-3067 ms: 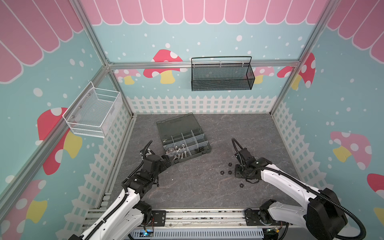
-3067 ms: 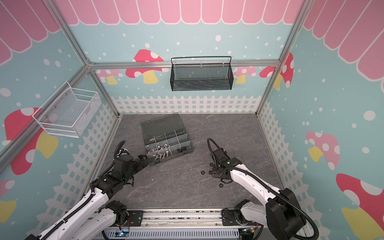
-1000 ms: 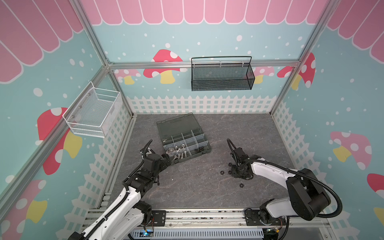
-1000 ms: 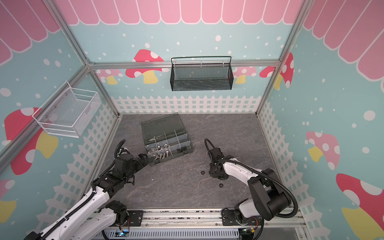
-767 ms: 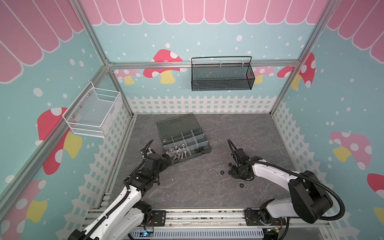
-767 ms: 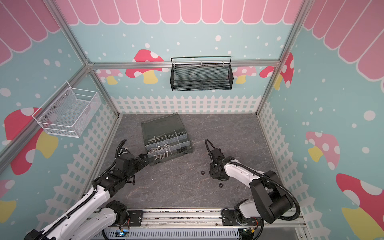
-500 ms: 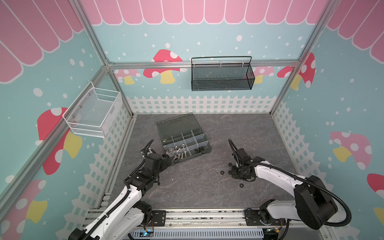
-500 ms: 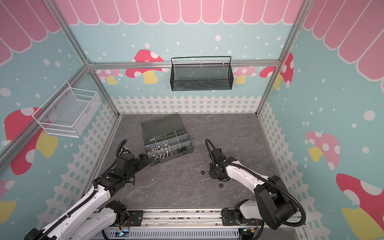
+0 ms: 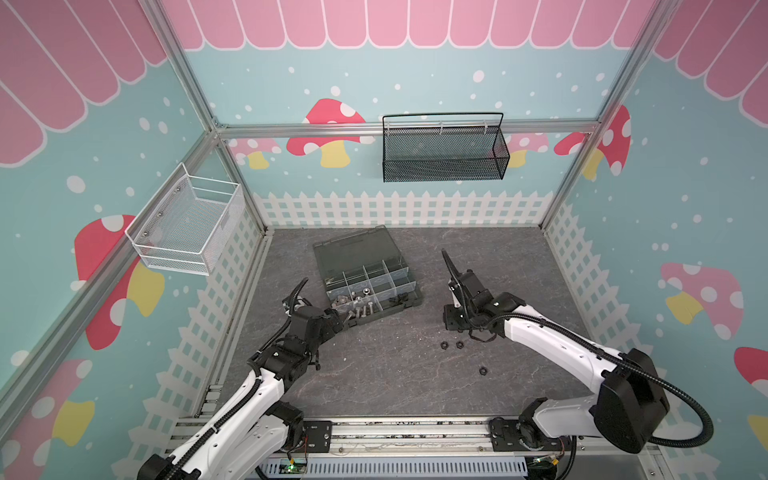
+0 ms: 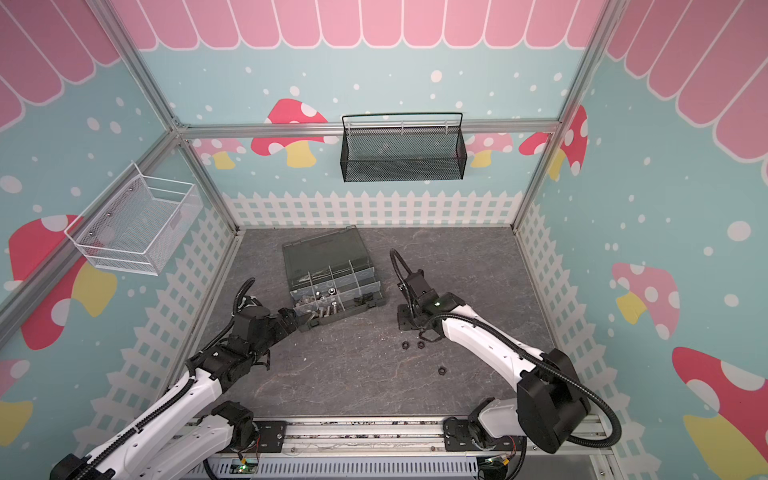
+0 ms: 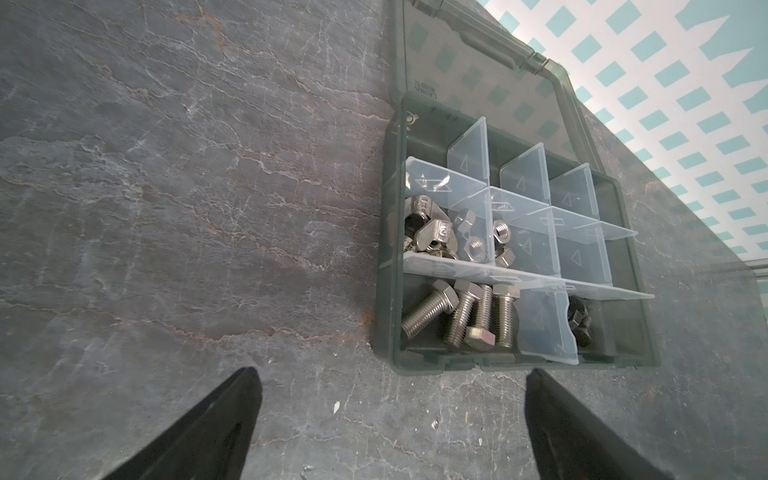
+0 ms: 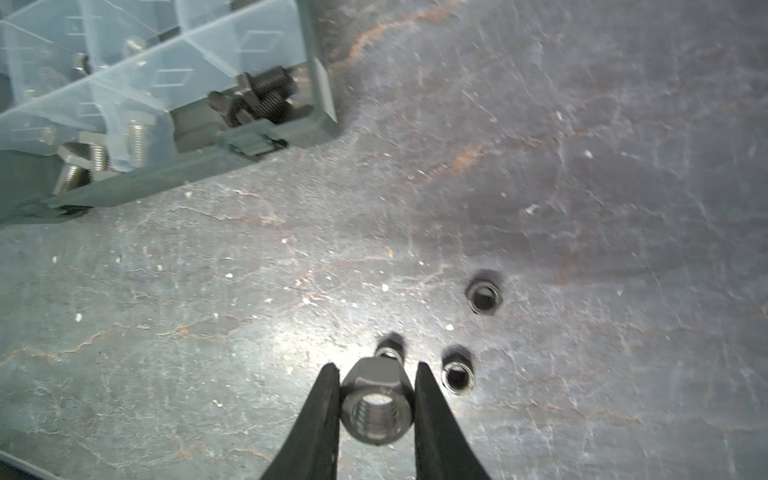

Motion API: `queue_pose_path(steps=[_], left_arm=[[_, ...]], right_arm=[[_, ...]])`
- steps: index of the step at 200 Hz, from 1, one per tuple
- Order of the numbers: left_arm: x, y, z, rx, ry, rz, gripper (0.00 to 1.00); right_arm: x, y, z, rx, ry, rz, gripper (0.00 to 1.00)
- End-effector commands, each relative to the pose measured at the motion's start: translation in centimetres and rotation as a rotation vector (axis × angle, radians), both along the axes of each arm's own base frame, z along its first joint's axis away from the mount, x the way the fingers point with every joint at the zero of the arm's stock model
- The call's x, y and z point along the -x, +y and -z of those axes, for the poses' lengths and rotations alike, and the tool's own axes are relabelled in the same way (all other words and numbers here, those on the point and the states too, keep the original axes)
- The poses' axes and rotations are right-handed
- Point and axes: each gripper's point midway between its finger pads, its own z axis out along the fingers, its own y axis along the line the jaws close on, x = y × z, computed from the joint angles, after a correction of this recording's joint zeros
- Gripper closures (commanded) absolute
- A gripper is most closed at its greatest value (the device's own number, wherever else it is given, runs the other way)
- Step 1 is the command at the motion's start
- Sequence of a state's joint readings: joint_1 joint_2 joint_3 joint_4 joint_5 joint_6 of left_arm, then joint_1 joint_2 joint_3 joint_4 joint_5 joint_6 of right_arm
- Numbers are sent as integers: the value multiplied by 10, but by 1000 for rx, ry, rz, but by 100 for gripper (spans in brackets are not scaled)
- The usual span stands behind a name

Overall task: Sort the screws and nuts into containers
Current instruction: 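Carry the black hex nut with the right gripper over the organizer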

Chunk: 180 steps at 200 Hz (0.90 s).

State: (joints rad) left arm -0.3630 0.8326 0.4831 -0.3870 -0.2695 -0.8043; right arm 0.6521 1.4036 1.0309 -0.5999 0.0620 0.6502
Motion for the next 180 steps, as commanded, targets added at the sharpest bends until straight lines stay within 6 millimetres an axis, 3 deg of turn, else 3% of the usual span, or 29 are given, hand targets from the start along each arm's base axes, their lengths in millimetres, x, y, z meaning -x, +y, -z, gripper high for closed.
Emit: queue_pose_path(steps=[1, 77, 81, 102, 140, 180], left_arm=[[-4, 2, -7, 9, -19, -22, 0], [-6, -2, -2, 28, -15, -17, 0], [-6, -2, -2, 28, -13, -16, 0], [-5, -2, -1, 32, -12, -18, 0], [-2, 0, 2, 37, -11, -23, 0], [0, 0, 4, 44, -11, -24, 0]], right_arm=[[-16, 30, -10, 16, -50, -68, 97], [-80, 157, -39, -56, -168, -310, 99], [-84, 163, -28, -46, -154, -320, 99], [-96, 193, -26, -59, -169, -369, 99], [-112, 226, -7, -48, -179, -410, 98], [-124, 246, 16, -43, -176, -424, 94]])
